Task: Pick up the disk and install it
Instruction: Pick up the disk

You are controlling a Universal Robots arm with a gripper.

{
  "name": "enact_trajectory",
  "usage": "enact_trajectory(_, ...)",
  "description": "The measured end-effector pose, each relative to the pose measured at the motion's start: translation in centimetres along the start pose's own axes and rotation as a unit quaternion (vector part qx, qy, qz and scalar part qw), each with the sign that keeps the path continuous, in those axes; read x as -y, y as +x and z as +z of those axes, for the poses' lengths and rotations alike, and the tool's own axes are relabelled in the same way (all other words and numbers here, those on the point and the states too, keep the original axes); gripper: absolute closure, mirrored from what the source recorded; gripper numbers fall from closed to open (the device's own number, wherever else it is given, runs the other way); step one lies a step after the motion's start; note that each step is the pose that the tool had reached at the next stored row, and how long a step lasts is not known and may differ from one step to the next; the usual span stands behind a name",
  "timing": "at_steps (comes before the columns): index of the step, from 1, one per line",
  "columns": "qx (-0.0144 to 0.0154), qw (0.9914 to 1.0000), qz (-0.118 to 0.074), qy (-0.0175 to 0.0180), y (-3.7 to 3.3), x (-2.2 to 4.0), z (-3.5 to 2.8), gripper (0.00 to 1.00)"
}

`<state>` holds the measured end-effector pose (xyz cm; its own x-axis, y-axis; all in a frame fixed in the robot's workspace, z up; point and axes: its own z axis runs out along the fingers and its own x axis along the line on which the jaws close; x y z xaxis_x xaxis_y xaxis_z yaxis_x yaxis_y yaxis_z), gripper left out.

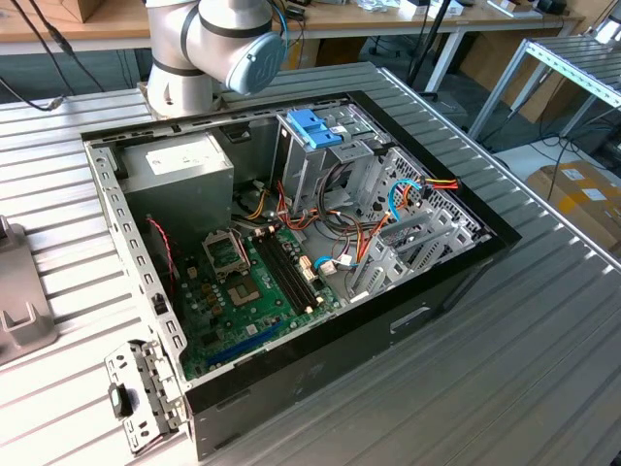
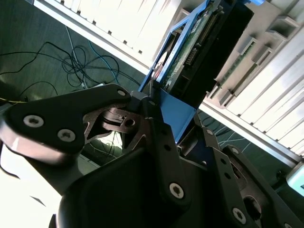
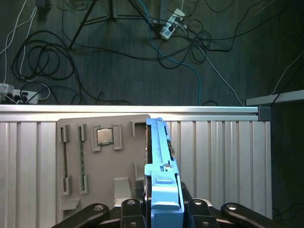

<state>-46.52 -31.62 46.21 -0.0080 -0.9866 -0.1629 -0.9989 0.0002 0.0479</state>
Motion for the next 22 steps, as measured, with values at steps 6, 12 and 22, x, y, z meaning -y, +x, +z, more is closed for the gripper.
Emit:
enact_trajectory(6, 0.0000, 1.00000, 0.000, 0.0000, 0.65, 0.00, -0.11, 0.63)
enact_trajectory(12, 0.0000, 1.00000, 0.000, 0.0000, 1.38, 0.00, -0.23, 0.63)
enact_trajectory(22, 0.0000, 1.00000, 0.000, 0.0000, 2.01, 0.30, -0.34, 0.63)
